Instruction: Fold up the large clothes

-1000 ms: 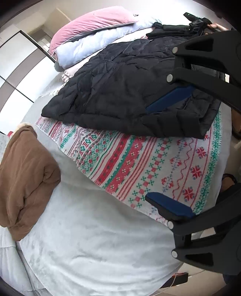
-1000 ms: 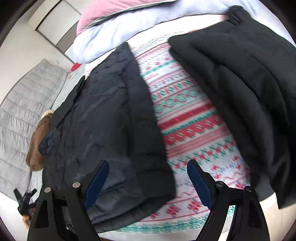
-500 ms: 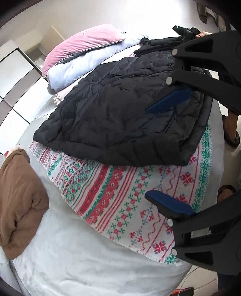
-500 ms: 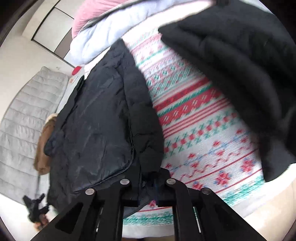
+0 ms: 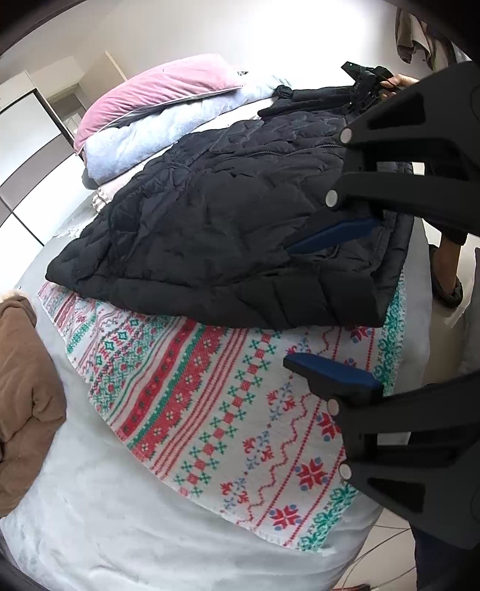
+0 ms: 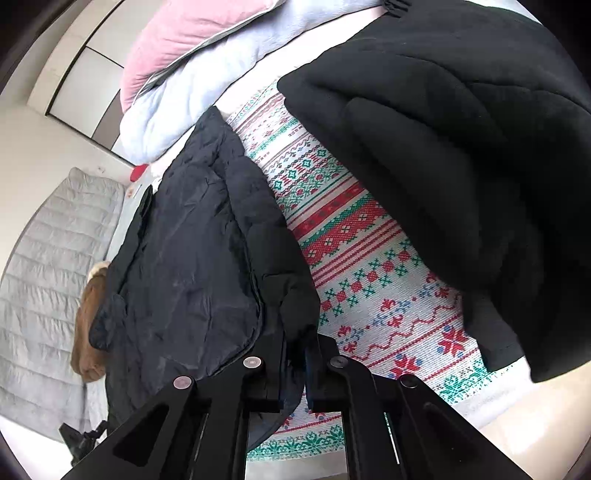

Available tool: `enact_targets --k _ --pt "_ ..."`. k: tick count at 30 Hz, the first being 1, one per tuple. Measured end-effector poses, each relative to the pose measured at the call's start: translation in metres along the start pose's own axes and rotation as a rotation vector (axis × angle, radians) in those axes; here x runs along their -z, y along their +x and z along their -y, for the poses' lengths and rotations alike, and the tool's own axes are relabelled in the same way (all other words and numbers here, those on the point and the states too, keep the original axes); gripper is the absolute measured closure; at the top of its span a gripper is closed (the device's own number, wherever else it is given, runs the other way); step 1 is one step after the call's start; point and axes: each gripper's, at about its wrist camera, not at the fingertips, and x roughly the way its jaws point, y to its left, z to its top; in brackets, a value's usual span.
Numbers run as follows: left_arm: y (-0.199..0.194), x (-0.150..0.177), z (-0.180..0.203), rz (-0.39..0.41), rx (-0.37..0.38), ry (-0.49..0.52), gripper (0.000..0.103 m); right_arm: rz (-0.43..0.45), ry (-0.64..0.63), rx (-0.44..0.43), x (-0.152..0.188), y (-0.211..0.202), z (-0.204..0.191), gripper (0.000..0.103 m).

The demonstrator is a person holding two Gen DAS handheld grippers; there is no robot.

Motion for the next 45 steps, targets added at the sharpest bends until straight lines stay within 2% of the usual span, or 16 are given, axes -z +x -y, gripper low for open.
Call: enact_targets --k 7,10,11,12,14,17,22,25,27,31,33,36,39,41,45 --pt "0.014 0.011 0.009 -0.060 0.017 0.033 0.045 -0.036 0.048 -0.022 0.001 0.007 0.005 0.088" --pt "0.015 0.016 0.019 -0.042 -0.003 0.086 0.046 -0.063 0.074 -0.041 0.004 0.013 0.008 0.084" --pt "0.015 0.018 0.024 -0.029 -0.024 0.109 0.058 -0.063 0.065 -0.047 0.005 0.013 0.006 0.084" --pt "0.016 0.018 0.026 -0.023 -0.040 0.121 0.077 -0.047 0.040 -0.055 0.005 0.011 0.002 0.088" --pt "0.014 0.018 0.029 -0.008 -0.060 0.137 0.087 -0.008 -0.012 -0.078 0.005 0.004 -0.008 0.094" --pt "0.006 0.017 0.030 0.027 -0.054 0.135 0.091 0.054 -0.051 -0.127 0.005 -0.011 -0.019 0.096" --pt "-0.010 0.017 0.030 0.071 -0.056 0.129 0.094 0.082 -0.020 -0.167 0.013 -0.021 -0.018 0.098" --pt "-0.025 0.015 0.028 0.100 -0.064 0.128 0.095 0.115 -0.023 -0.247 0.023 -0.035 -0.020 0.098" --pt "-0.033 0.015 0.028 0.118 -0.071 0.119 0.095 0.131 -0.040 -0.295 0.034 -0.045 -0.024 0.099" --pt "-0.050 0.021 0.029 0.155 -0.082 0.106 0.095 0.154 -0.048 -0.332 0.062 -0.058 -0.026 0.099" --pt "-0.059 0.028 0.029 0.159 -0.078 0.094 0.095 0.195 -0.043 -0.348 0.075 -0.069 -0.023 0.099" --pt "-0.072 0.037 0.035 0.196 -0.094 0.110 0.096 0.258 -0.040 -0.420 0.091 -0.091 -0.024 0.099" --pt "-0.080 0.042 0.040 0.230 -0.129 0.154 0.095 0.256 -0.045 -0.428 0.097 -0.096 -0.025 0.099" --pt "-0.073 0.040 0.042 0.224 -0.164 0.173 0.096 0.245 -0.036 -0.415 0.098 -0.094 -0.024 0.099" --pt "-0.077 0.041 0.044 0.232 -0.149 0.177 0.096 0.268 -0.025 -0.485 0.101 -0.106 -0.028 0.099"
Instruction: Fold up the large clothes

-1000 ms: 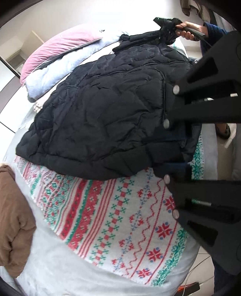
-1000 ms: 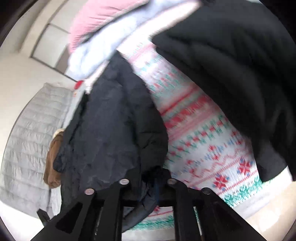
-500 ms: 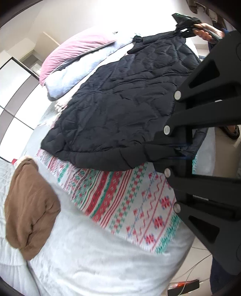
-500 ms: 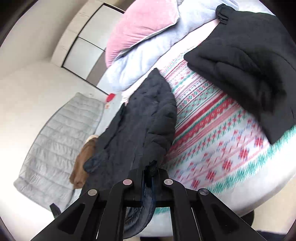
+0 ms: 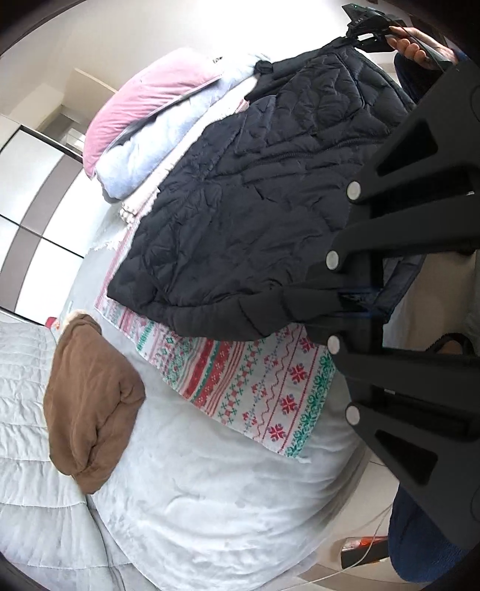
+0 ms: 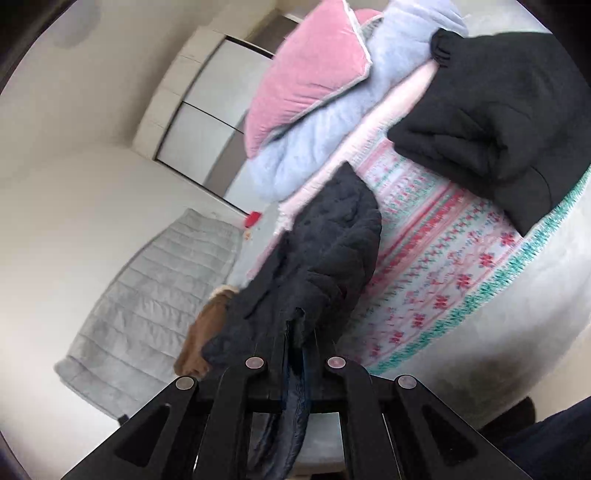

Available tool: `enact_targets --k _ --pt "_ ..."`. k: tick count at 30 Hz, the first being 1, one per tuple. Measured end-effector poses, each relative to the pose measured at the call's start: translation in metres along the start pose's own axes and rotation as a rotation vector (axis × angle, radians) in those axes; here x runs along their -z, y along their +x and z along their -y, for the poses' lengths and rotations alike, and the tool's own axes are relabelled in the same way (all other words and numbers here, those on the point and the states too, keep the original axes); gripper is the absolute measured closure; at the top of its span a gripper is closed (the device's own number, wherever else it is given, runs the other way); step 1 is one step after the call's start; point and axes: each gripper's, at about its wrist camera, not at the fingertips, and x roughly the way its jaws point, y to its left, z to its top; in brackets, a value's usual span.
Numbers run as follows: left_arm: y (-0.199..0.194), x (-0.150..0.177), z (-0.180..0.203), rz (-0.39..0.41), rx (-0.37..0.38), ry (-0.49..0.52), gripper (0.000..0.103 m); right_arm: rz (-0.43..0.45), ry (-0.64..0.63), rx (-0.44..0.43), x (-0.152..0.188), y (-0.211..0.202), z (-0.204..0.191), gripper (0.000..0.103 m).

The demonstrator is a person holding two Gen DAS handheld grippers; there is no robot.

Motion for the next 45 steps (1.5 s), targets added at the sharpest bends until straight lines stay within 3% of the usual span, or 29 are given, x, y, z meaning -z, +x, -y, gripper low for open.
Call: enact_targets --k 6,11,20,30,35,38,45 --pt "-0.031 -0.021 0.004 0.061 0.058 -0.038 0.096 0.043 -0.032 -0.100 -0.012 -0.018 -0.031 0.099" --pt "-0.023 -0.037 0.009 0.051 0.069 -0.040 0.096 -0.005 -0.042 -0.028 -0.012 0.007 -0.035 0.099" --pt "-0.026 -0.063 0.008 0.073 0.101 -0.092 0.096 0.077 -0.006 -0.085 -0.033 0.012 -0.048 0.099" --pt "-0.003 -0.115 0.027 0.074 0.090 -0.091 0.096 0.113 0.065 -0.080 -0.081 0.057 -0.052 0.100" --pt "0.027 -0.168 0.049 0.065 0.058 -0.079 0.096 0.122 0.076 -0.046 -0.124 0.099 -0.060 0.100" --pt "0.053 -0.202 0.066 0.082 -0.015 -0.046 0.096 0.130 0.080 -0.012 -0.154 0.132 -0.064 0.100" --pt "0.161 -0.275 0.091 0.040 -0.131 -0.120 0.096 0.161 0.115 0.106 -0.221 0.236 -0.058 0.100"
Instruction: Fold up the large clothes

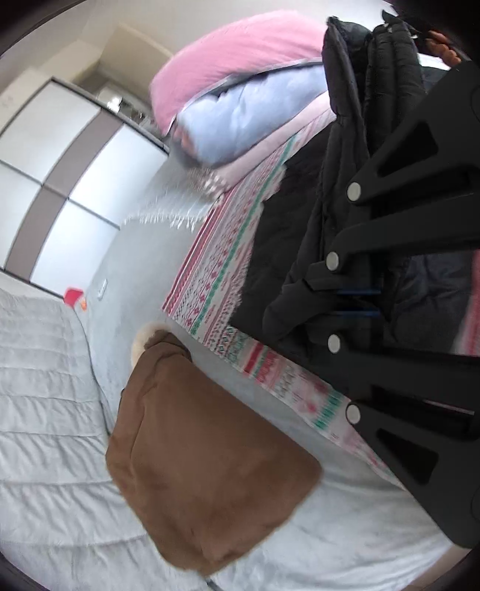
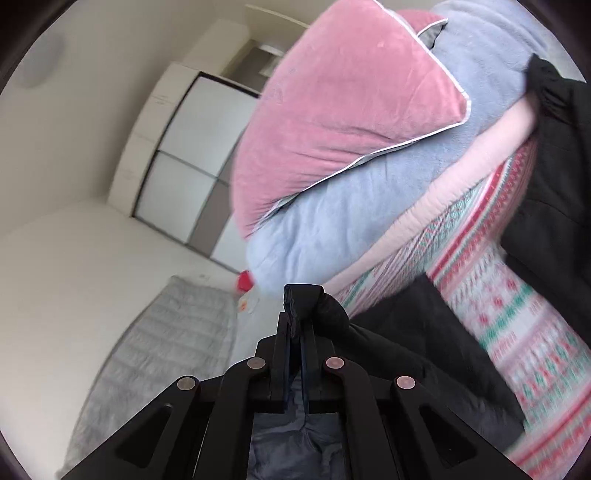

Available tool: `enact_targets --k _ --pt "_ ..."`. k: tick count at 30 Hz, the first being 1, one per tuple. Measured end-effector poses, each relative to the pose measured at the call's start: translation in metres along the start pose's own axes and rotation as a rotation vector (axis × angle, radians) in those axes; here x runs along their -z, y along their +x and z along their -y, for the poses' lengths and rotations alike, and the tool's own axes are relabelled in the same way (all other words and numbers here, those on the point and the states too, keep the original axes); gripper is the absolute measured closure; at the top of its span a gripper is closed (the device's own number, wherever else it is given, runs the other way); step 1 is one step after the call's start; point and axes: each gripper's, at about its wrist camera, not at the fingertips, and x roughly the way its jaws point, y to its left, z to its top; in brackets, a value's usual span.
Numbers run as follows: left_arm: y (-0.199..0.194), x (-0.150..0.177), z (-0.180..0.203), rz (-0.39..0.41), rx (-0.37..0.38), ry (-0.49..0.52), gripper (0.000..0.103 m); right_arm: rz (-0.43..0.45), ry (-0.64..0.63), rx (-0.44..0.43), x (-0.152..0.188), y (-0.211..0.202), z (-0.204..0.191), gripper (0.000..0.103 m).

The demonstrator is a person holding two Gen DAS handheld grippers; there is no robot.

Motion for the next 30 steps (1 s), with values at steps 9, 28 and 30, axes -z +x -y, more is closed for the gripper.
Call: enact_targets --k 9,28,30 --pt "0.128 -0.018 0.013 -0.106 0.025 -0.080 0.092 -0.049 0.005 0.187 -0.009 0.127 0.051 0.100" --pt "0.133 -0.046 -0.027 -0.107 0.126 -0.141 0.050 -0.141 -0.189 0.467 -0.028 0.133 0.088 0.041" --pt "0.151 -0.038 -0.019 -0.189 0.158 -0.107 0.050 -0.275 -0.272 0.460 -0.023 0.154 0.086 0.041"
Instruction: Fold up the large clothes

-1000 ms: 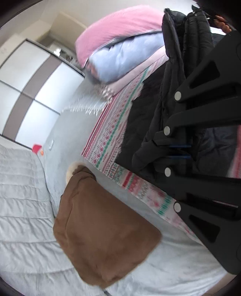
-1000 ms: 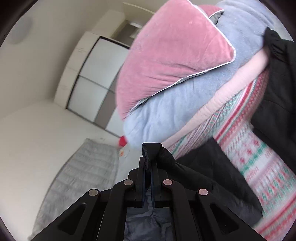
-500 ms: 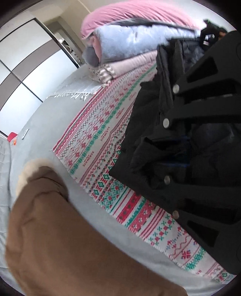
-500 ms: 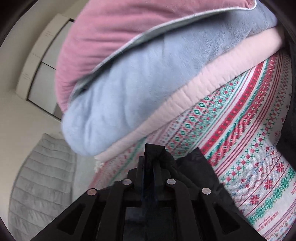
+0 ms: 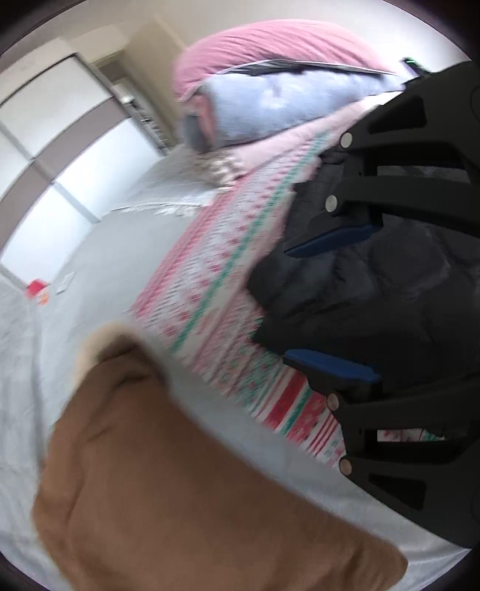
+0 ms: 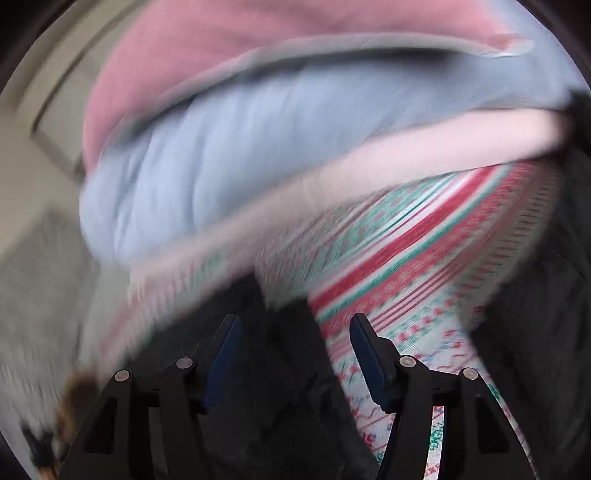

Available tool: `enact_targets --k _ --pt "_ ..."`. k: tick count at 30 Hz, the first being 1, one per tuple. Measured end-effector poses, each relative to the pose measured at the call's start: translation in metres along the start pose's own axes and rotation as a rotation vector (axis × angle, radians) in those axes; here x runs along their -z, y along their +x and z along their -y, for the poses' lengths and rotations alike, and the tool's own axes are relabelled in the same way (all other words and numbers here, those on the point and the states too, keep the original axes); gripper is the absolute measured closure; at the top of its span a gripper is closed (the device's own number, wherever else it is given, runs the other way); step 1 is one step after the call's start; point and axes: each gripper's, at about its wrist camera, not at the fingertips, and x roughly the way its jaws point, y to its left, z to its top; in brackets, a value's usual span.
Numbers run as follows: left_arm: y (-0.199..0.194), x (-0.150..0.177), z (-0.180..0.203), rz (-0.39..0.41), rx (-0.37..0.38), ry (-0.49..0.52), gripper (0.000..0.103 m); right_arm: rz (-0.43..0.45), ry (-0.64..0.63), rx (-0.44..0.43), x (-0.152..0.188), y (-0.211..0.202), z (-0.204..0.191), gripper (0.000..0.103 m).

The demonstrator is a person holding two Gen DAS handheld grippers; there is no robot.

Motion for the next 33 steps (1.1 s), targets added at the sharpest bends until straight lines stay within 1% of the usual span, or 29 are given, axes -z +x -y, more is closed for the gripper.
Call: enact_targets --k 1,3,5,6,7,8,9,11,13,14,18,20,23,28,31,33 --pt "0.009 0.003 0.001 -0.028 0.018 0.002 0.050 -0.008 -0.037 -0.009 0.001 0.003 -0.005 0.041" --pt "0.022 0.007 0.002 -0.060 0.041 0.010 0.050 0.016 -0.121 -0.031 0.002 0.001 -0.018 0.041" --pt "0.032 0.011 0.007 -0.060 0.030 0.040 0.050 0.013 -0.157 -0.085 0.000 0.004 -0.027 0.041" --pt "0.034 0.012 0.012 -0.051 0.010 0.072 0.059 -0.008 -0.182 -0.117 0.000 0.011 -0.032 0.041" --pt "0.036 0.013 0.018 -0.036 -0.039 0.118 0.072 -0.024 -0.202 -0.113 0.000 0.018 -0.035 0.041" --pt "0.037 0.014 0.022 -0.026 -0.086 0.154 0.100 -0.039 -0.226 -0.084 0.001 0.025 -0.036 0.043" --pt "0.039 0.013 0.025 -0.017 -0.106 0.177 0.103 -0.057 -0.250 -0.061 0.002 0.033 -0.038 0.061" --pt "0.041 0.011 0.024 -0.006 -0.062 0.171 0.103 -0.081 -0.262 -0.080 0.001 0.042 -0.036 0.094" --pt "0.042 0.007 0.023 0.018 -0.078 0.169 0.103 -0.064 -0.248 -0.110 -0.004 0.043 -0.035 0.097" --pt "0.042 0.006 0.021 0.037 -0.092 0.166 0.103 -0.047 -0.248 -0.109 -0.006 0.040 -0.035 0.098" --pt "0.036 -0.001 0.022 0.136 -0.103 0.142 0.103 0.030 -0.260 -0.056 -0.014 0.027 -0.047 0.099" --pt "0.034 -0.002 0.027 0.174 -0.116 0.143 0.103 0.067 -0.277 -0.008 -0.014 0.024 -0.058 0.099" --pt "0.033 -0.003 0.032 0.221 -0.147 0.145 0.103 0.106 -0.261 0.042 -0.016 0.028 -0.066 0.099" --pt "0.039 -0.004 0.042 0.289 -0.225 0.173 0.103 0.138 -0.216 0.082 -0.019 0.038 -0.063 0.099" --pt "0.052 -0.002 0.046 0.274 -0.270 0.202 0.103 0.118 -0.188 0.114 -0.018 0.052 -0.056 0.099" --pt "0.069 0.000 0.040 0.232 -0.310 0.198 0.103 0.071 -0.173 0.135 -0.014 0.072 -0.050 0.099"
